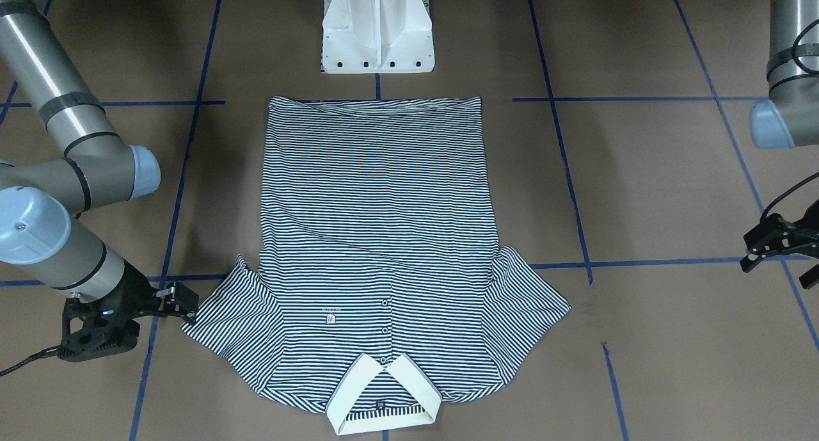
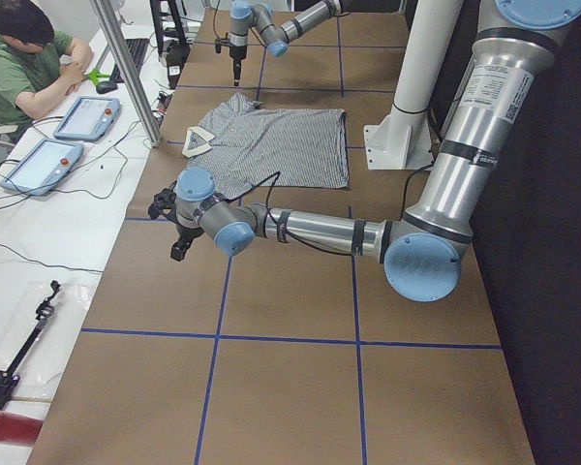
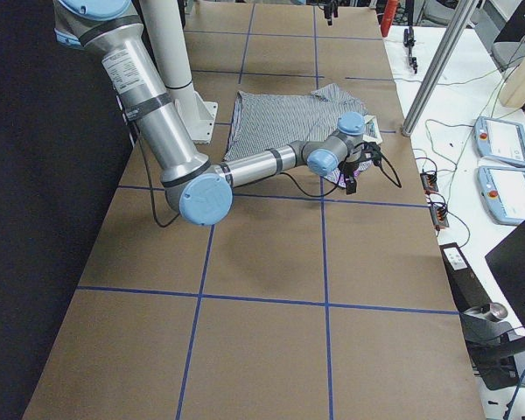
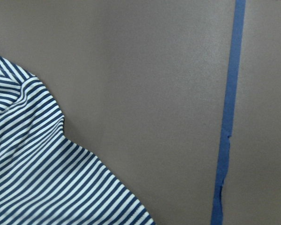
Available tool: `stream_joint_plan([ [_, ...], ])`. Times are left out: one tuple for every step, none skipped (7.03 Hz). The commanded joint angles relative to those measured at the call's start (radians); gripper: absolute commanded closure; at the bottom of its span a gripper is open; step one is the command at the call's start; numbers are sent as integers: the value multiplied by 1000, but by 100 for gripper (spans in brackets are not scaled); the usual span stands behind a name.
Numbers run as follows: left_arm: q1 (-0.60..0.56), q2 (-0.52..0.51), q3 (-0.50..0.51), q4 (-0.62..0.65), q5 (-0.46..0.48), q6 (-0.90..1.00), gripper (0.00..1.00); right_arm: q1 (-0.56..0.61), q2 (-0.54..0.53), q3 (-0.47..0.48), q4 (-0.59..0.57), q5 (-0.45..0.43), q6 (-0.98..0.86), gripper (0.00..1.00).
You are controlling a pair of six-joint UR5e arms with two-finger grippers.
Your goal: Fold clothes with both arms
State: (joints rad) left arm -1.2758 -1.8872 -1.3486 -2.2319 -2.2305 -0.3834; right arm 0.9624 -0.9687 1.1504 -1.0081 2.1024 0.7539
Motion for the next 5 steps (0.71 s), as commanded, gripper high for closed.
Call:
stream_joint_plan([
  [6, -3, -4, -14, 32, -8, 0, -42, 8, -23, 5, -44, 1, 0],
  [6, -3, -3, -18, 32, -14, 0, -53, 8, -23, 5, -48, 1, 3],
  [6, -3, -6, -18, 32, -15, 0, -63, 7, -30, 3, -77, 1, 5],
  [6, -1, -7, -18, 32, -14, 0, -63, 8, -34, 3, -79, 1, 10],
  [6, -1, -6, -20, 32, -12, 0, -63, 8, -34, 2, -79, 2, 48],
])
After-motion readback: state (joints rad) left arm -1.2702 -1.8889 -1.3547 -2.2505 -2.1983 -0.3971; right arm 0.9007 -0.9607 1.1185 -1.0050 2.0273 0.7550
